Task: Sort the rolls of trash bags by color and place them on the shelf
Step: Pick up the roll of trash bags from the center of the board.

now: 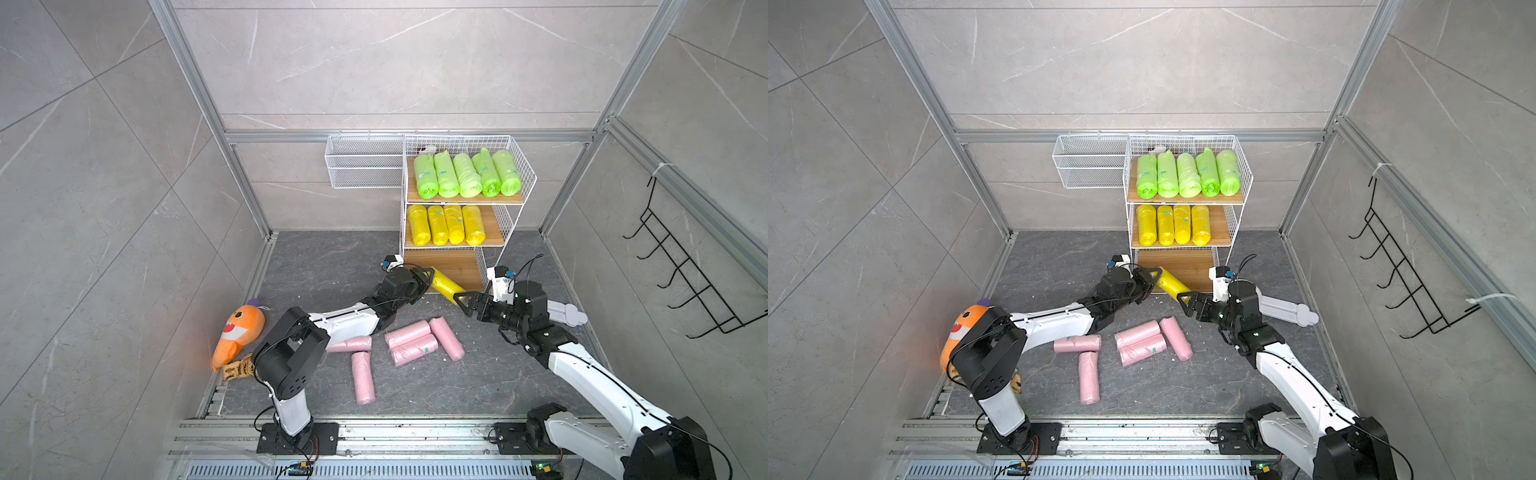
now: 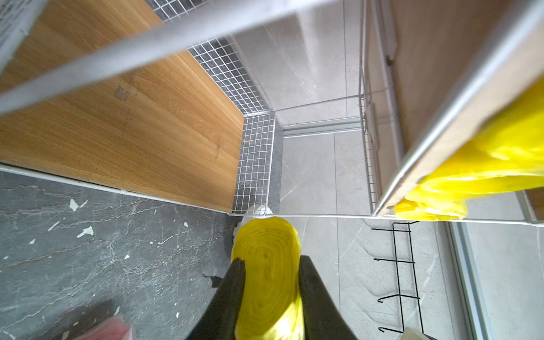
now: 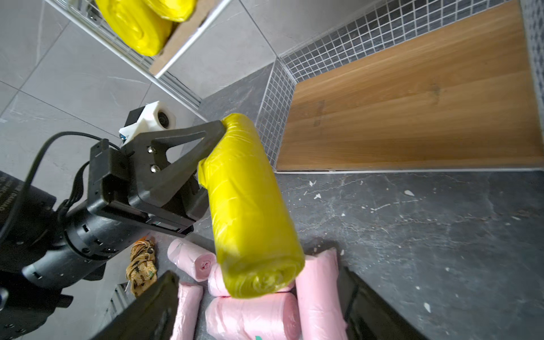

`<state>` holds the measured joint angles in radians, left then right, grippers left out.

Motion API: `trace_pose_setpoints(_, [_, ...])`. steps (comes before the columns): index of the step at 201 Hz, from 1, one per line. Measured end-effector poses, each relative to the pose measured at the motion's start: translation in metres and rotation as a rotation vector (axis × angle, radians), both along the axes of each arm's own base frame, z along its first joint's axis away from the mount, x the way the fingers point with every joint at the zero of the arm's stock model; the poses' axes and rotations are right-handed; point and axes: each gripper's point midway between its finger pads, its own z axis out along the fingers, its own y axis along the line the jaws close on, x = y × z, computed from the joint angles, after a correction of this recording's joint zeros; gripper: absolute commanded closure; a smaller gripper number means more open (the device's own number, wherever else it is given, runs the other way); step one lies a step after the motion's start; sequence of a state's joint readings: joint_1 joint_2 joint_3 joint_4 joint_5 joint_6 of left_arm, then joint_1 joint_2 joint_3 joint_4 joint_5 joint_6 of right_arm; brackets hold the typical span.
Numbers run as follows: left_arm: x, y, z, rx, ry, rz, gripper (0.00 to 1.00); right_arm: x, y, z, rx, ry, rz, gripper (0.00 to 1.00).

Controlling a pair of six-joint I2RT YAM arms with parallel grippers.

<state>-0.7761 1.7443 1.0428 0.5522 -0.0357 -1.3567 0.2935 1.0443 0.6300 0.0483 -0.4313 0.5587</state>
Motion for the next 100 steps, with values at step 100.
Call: trace_pose_setpoints(100, [-0.008, 0.008, 0.016, -0.065, 0.003, 0.007, 0.71, 0.013, 0.029, 0.004, 0.069, -0.009, 0.043, 0.36])
